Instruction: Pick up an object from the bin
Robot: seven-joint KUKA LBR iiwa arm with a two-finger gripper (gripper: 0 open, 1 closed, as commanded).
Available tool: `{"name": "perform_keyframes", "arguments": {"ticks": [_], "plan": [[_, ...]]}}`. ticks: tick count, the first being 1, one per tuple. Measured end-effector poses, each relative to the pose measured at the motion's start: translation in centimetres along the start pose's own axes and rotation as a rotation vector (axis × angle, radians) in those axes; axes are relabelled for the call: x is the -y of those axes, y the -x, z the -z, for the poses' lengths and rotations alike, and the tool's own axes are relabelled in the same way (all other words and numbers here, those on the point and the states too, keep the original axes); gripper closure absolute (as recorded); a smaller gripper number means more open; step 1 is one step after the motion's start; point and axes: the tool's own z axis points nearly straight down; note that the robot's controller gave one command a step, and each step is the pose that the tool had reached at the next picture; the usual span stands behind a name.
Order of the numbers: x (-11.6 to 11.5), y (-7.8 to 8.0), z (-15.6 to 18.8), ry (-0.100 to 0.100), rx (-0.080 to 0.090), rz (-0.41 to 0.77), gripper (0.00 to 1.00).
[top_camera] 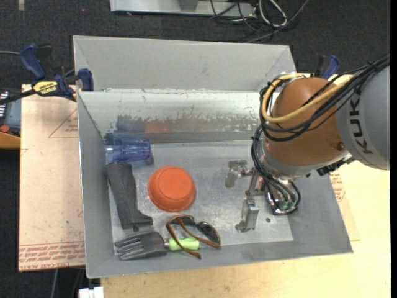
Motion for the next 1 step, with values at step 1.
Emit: {"name": "perform_keyframes", "arguments": {"ticks": [1], "plan": [[0.02,0.16,0.33,0.0,0.007,-0.002,0.0]]}}
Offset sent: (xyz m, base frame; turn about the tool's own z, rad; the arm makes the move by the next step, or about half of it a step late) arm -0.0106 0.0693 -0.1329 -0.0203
